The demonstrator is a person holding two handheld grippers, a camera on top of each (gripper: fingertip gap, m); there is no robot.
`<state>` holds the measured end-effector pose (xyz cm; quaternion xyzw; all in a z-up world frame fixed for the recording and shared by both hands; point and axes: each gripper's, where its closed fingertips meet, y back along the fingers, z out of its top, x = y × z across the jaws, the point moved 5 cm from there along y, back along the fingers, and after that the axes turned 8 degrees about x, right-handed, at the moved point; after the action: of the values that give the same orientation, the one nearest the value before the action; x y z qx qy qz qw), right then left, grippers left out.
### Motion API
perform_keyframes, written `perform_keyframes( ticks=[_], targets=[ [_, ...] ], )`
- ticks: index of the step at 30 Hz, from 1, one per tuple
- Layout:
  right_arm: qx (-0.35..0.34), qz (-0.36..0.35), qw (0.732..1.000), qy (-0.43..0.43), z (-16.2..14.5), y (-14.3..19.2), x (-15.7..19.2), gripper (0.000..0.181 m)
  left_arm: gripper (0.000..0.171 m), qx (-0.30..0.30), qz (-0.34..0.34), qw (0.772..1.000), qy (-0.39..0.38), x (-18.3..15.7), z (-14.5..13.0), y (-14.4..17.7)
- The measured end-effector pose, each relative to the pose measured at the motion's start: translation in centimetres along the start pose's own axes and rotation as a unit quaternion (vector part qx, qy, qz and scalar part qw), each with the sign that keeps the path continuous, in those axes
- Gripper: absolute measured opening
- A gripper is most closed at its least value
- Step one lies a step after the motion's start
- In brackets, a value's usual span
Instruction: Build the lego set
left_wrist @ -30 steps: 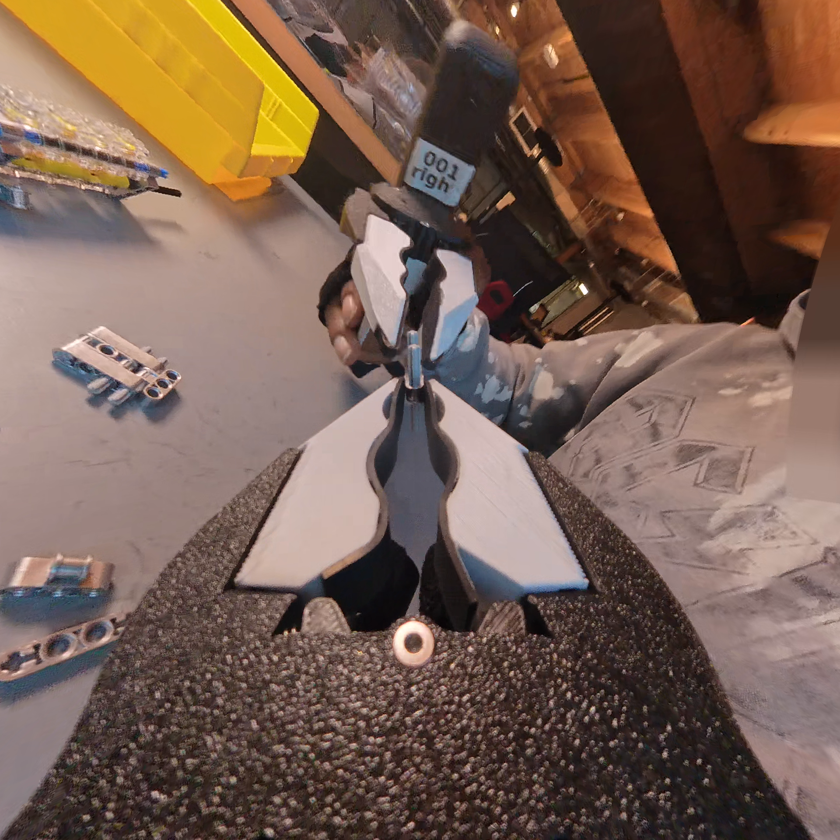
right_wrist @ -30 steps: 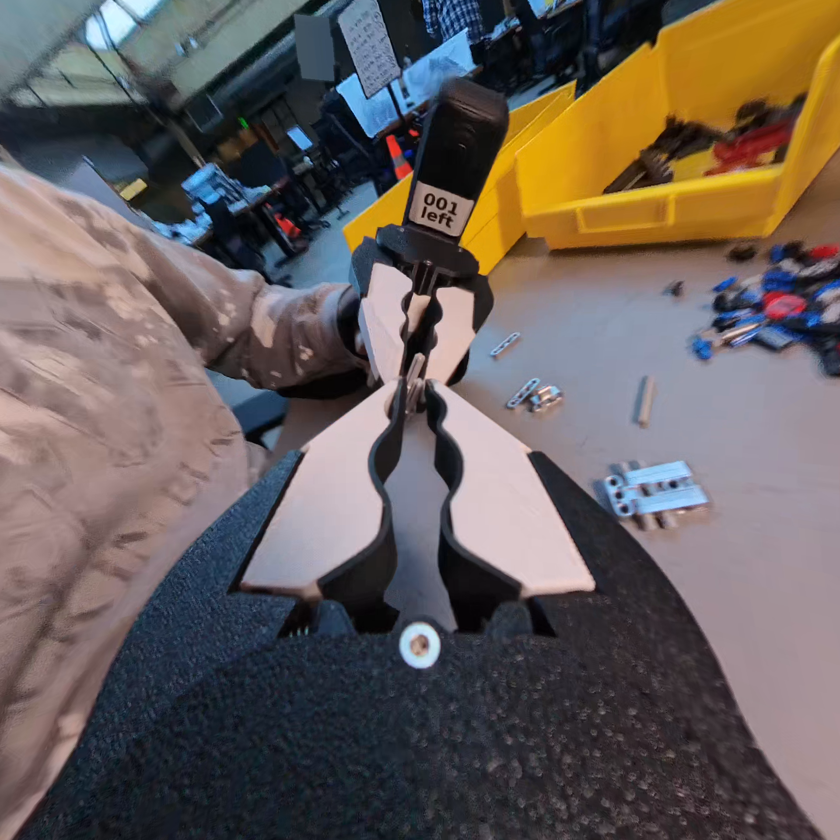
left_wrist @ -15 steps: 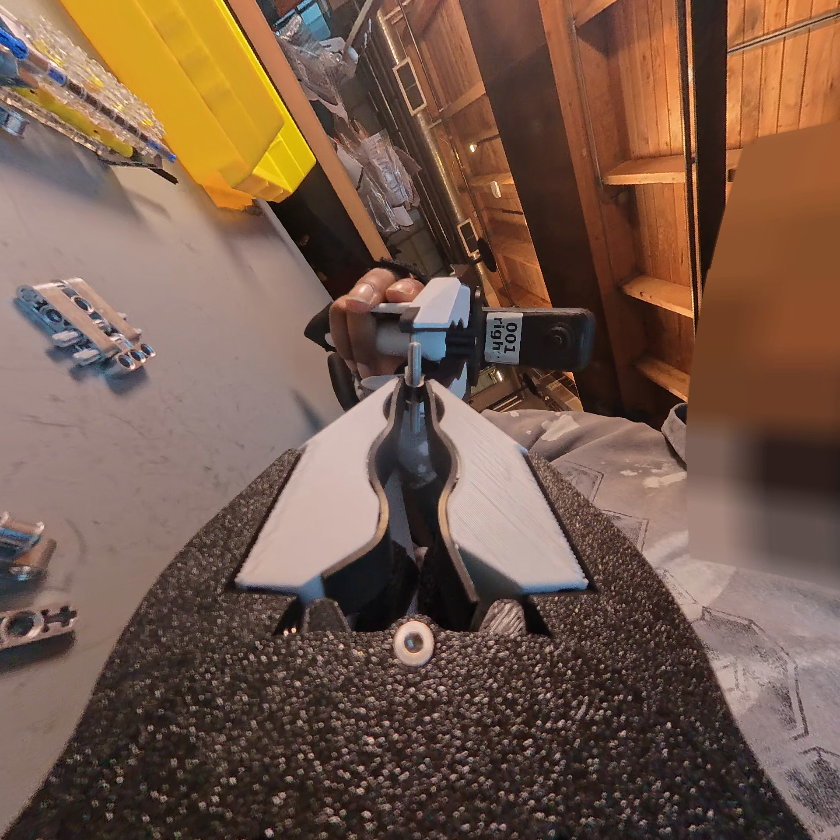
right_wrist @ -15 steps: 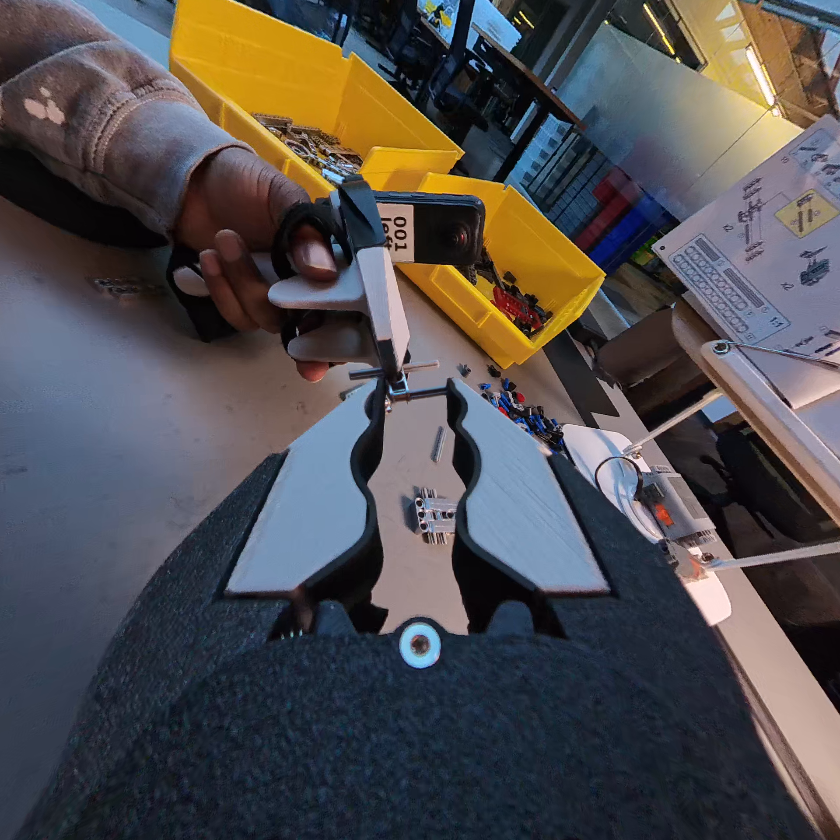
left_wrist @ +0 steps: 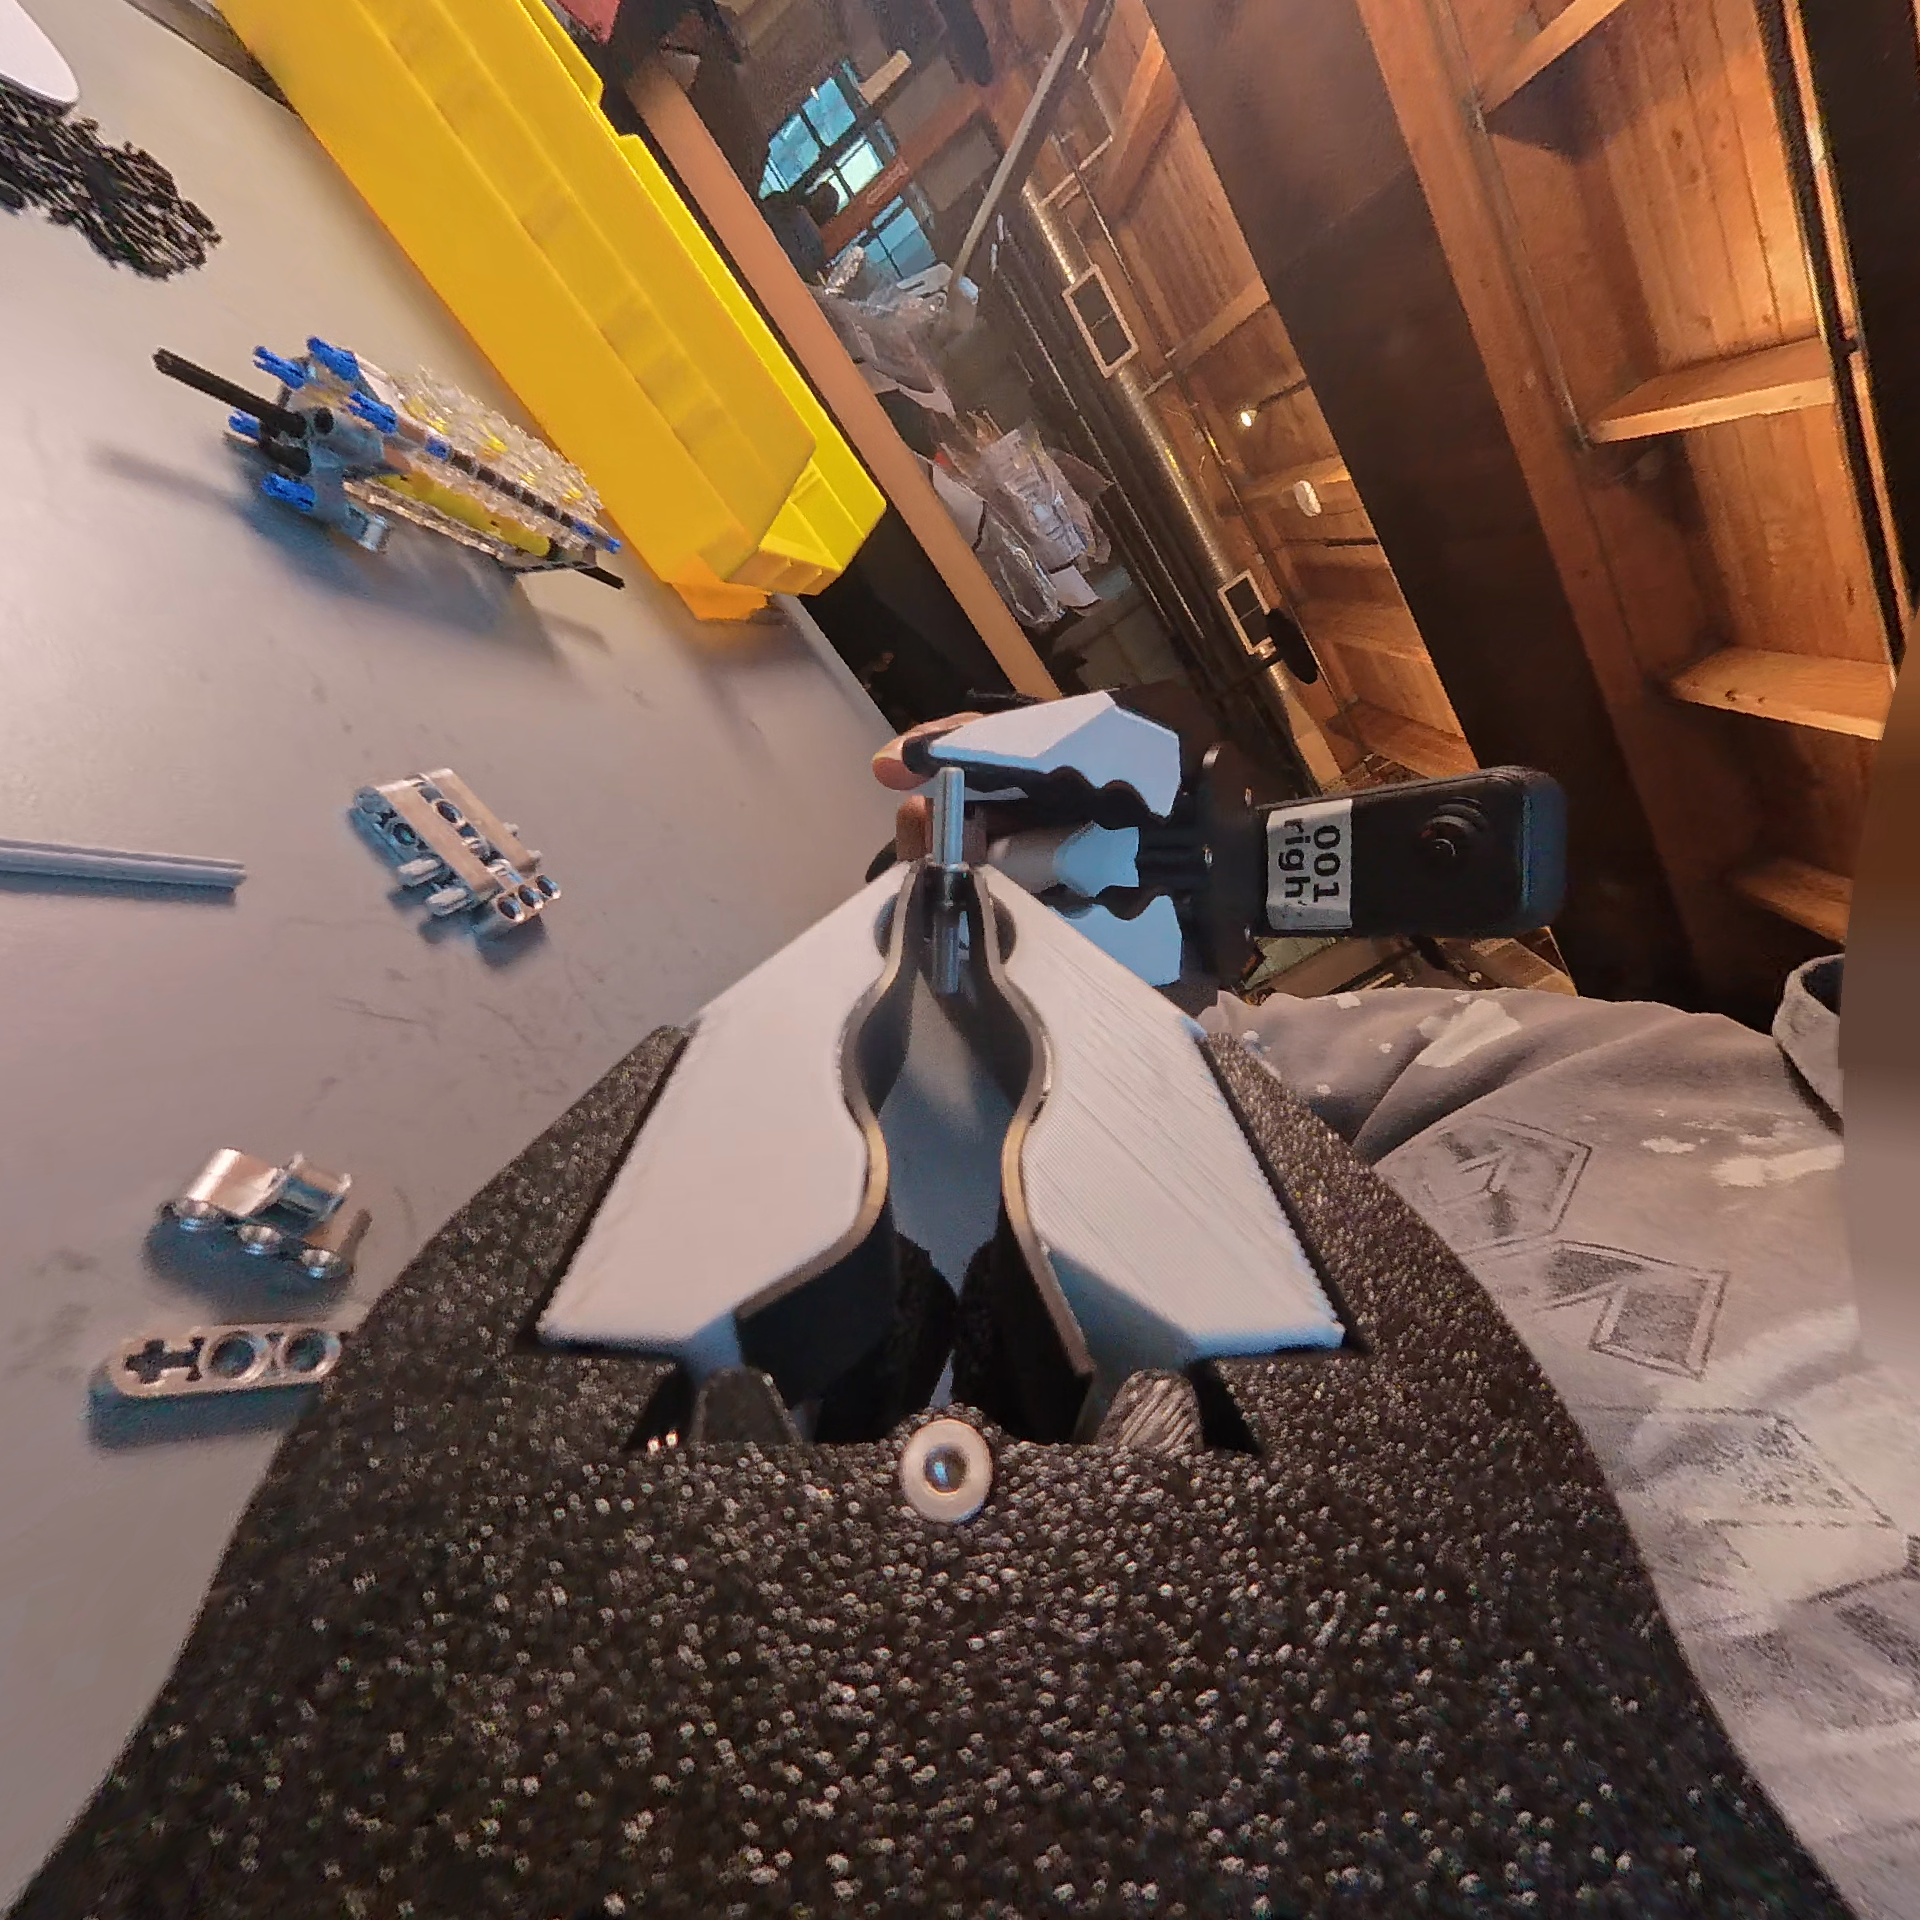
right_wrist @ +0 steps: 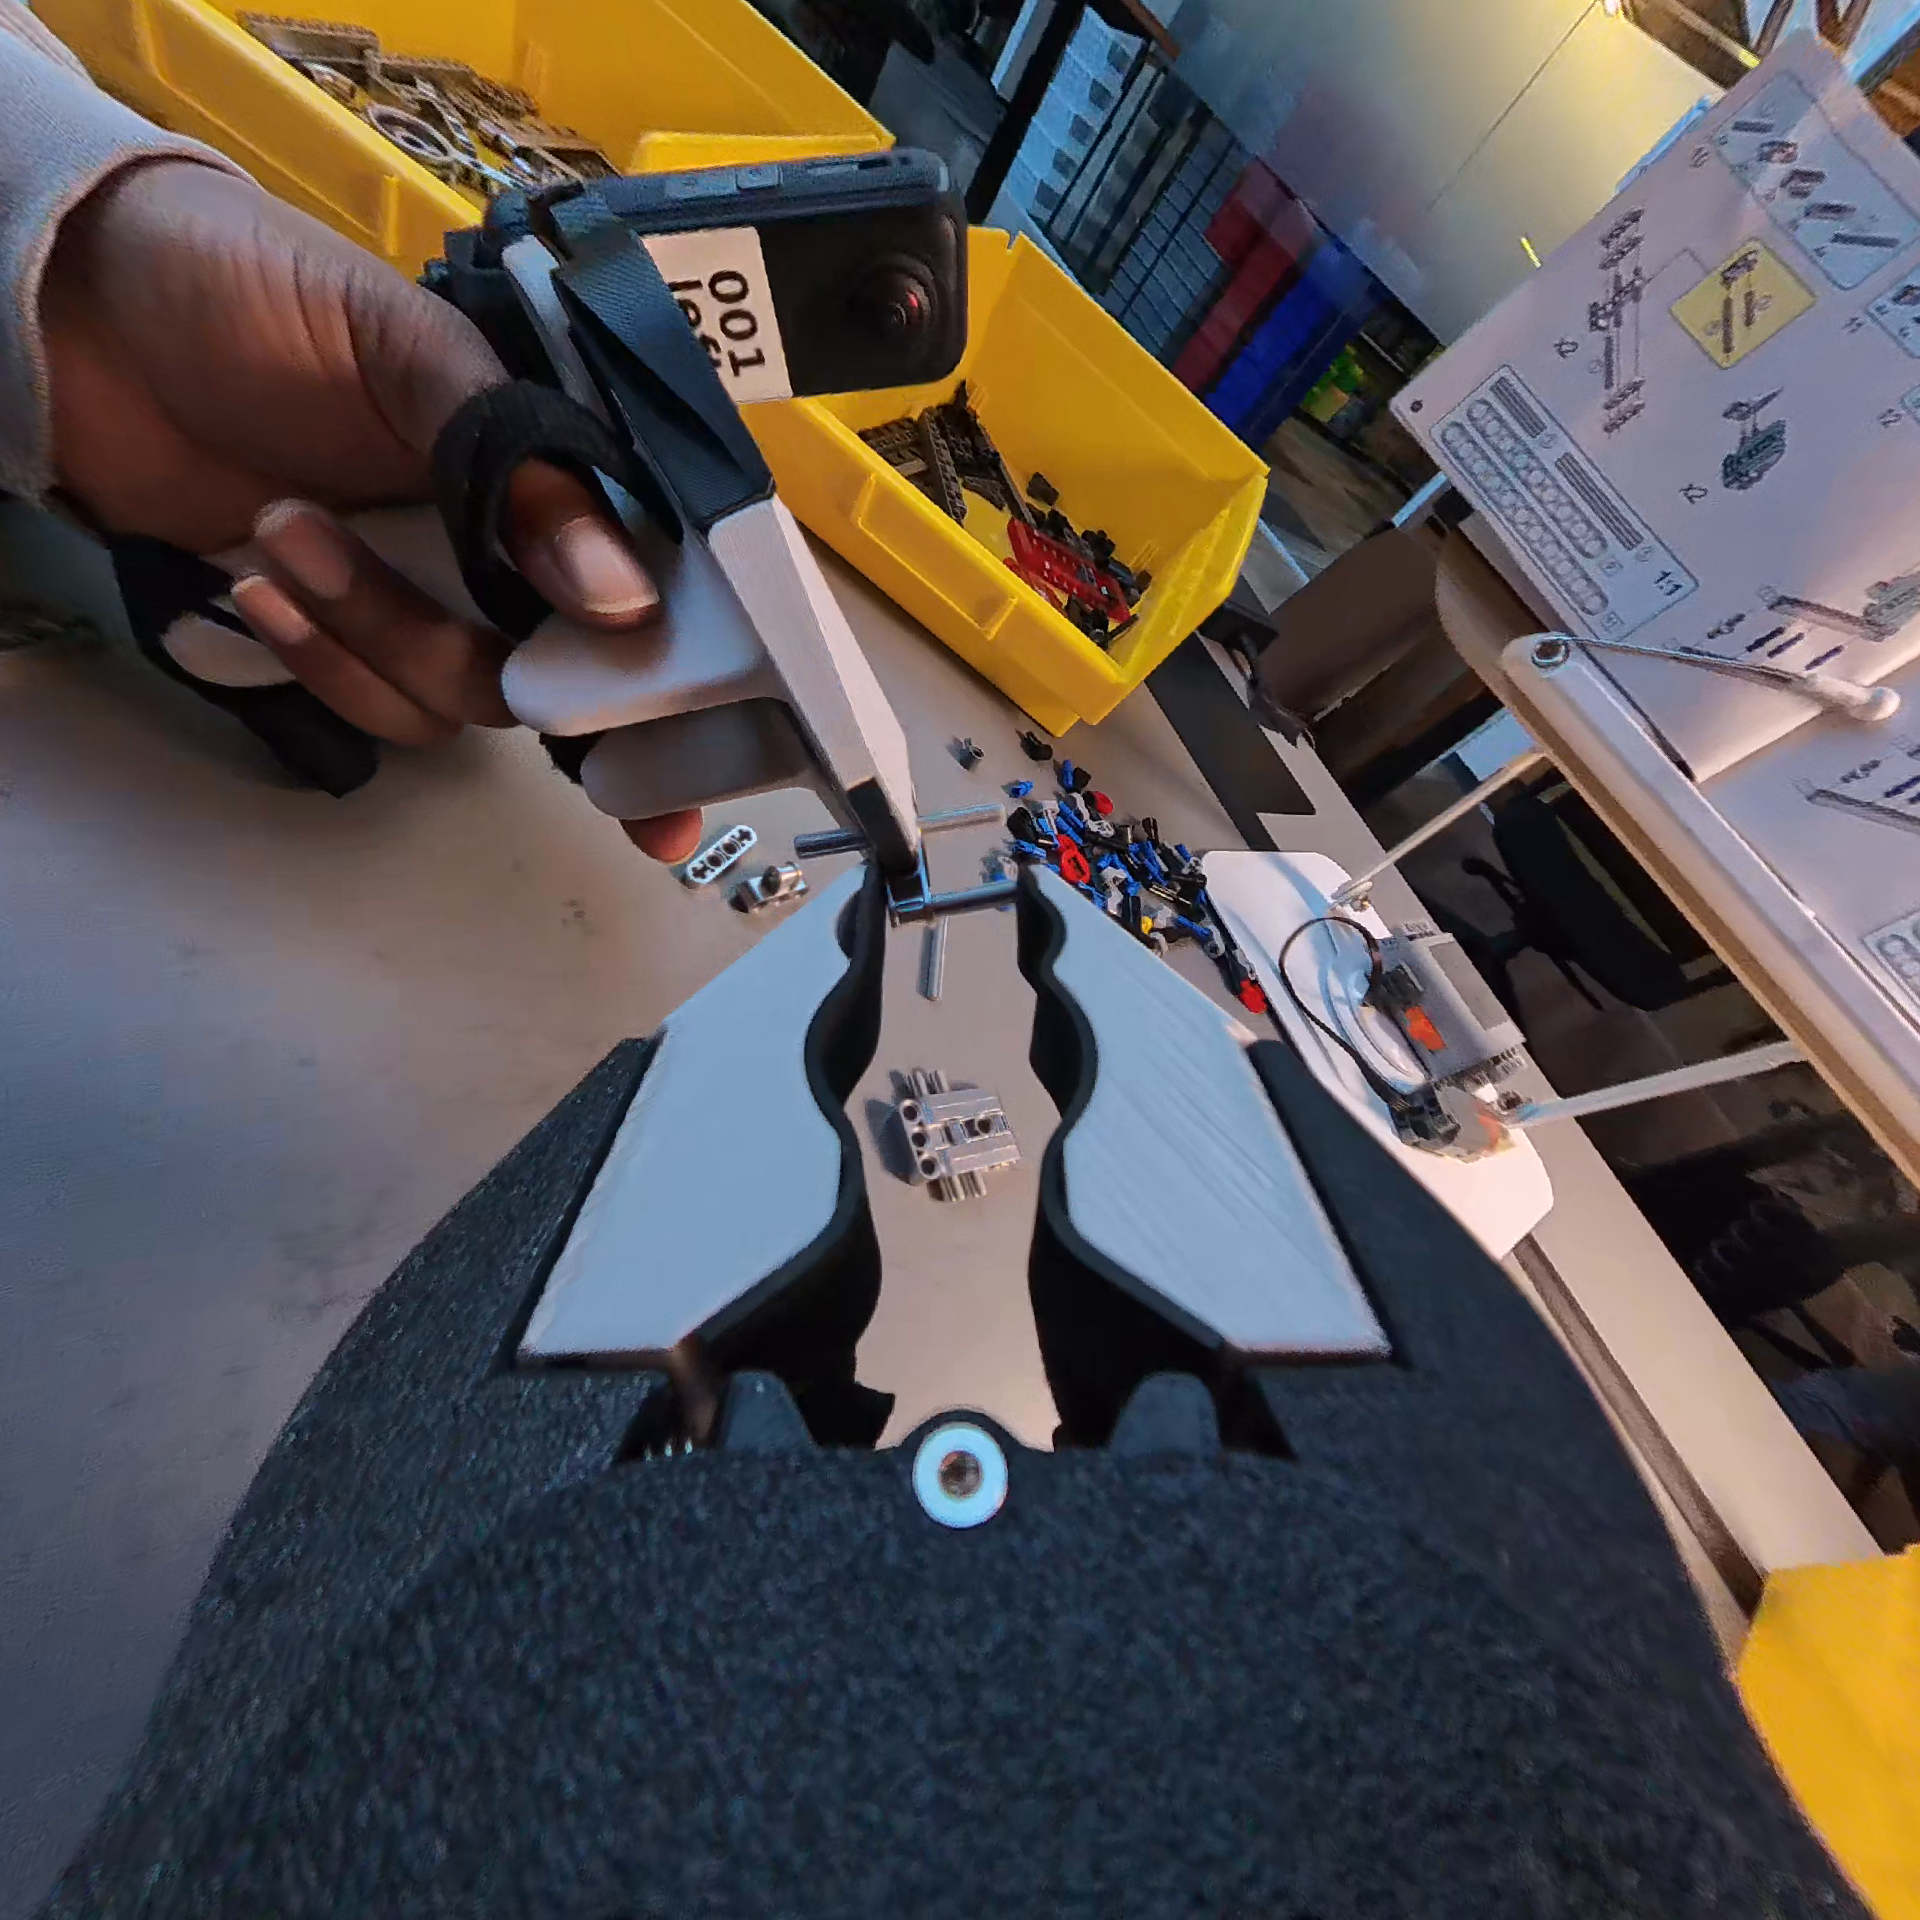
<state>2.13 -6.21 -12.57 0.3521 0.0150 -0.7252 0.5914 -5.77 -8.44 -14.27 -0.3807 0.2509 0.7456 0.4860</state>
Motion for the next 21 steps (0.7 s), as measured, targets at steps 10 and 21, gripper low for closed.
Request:
perform_keyframes(
  ticks=[10,21],
  targets=[
    [0.038,-0.035,0.998,0.026,-0.2,-0.7,0.0,0.021,0.006,-0.024,0.038,0.999,-0.006,0.5,0.1,0.0],
    [0.043,-0.030,0.996,0.075,-0.4,-1.2,0.1,0.021,0.006,0.007,0.054,0.998,-0.016,0.9,0.4,0.2]
  ],
)
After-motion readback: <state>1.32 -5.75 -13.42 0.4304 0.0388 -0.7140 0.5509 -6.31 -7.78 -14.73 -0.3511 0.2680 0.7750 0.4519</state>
